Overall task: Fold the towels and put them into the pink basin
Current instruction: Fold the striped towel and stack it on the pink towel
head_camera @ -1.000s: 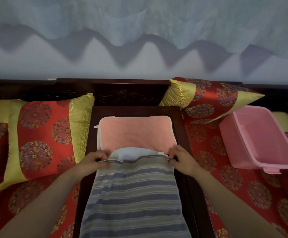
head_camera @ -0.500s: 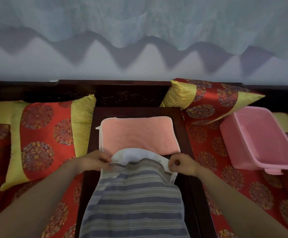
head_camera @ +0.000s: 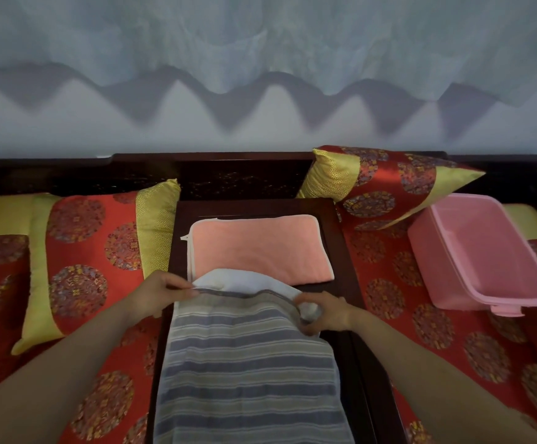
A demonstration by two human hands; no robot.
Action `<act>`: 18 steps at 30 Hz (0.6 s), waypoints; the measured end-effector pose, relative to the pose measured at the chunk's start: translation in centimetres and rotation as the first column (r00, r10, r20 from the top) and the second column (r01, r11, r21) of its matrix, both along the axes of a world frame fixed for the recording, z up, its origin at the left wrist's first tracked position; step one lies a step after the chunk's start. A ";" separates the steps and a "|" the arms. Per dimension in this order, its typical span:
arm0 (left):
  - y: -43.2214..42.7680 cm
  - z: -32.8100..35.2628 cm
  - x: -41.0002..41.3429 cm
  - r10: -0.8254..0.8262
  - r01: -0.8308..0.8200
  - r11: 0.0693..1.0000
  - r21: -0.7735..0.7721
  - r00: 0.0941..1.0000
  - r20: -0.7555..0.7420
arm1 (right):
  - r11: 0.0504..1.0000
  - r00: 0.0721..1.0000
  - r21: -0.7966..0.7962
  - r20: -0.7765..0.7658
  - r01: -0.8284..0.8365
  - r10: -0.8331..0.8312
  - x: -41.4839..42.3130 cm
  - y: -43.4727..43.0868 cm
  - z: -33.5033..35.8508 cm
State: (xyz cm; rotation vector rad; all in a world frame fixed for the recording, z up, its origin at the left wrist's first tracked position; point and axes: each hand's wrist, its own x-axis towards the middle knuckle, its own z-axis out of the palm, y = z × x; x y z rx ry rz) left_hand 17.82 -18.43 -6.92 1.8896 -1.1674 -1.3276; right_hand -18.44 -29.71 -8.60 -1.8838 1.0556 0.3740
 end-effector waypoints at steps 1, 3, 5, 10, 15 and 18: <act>-0.1 0.6 -0.1 -0.004 0.004 1.000 -0.023 1.000 0.011 | 1.000 1.000 0.024 0.025 0.013 -0.013 0.2 0.1 -0.2; -0.3 1.6 -0.3 -0.018 0.022 0.996 -0.083 0.999 0.049 | 0.999 0.999 0.043 0.043 0.016 -0.018 0.7 0.5 0.2; -0.1 2.8 -0.5 -0.046 0.061 0.990 -0.131 0.992 0.117 | 0.999 0.998 0.037 0.064 0.009 -0.012 0.4 0.6 1.0; 2.0 9.2 0.0 -0.090 0.167 0.944 -0.285 0.960 0.265 | 0.989 0.997 -0.138 0.066 0.055 -0.047 -2.3 -1.4 7.8; 4.0 20.9 -1.0 -0.028 0.259 0.778 -0.572 0.925 0.380 | 0.882 0.975 -0.471 0.190 -0.012 0.115 -3.4 -2.2 22.0; 5.1 26.7 -1.3 -0.009 0.326 0.676 -0.661 0.901 0.435 | 0.722 0.947 -0.690 0.194 -0.054 0.257 -3.7 -1.8 28.6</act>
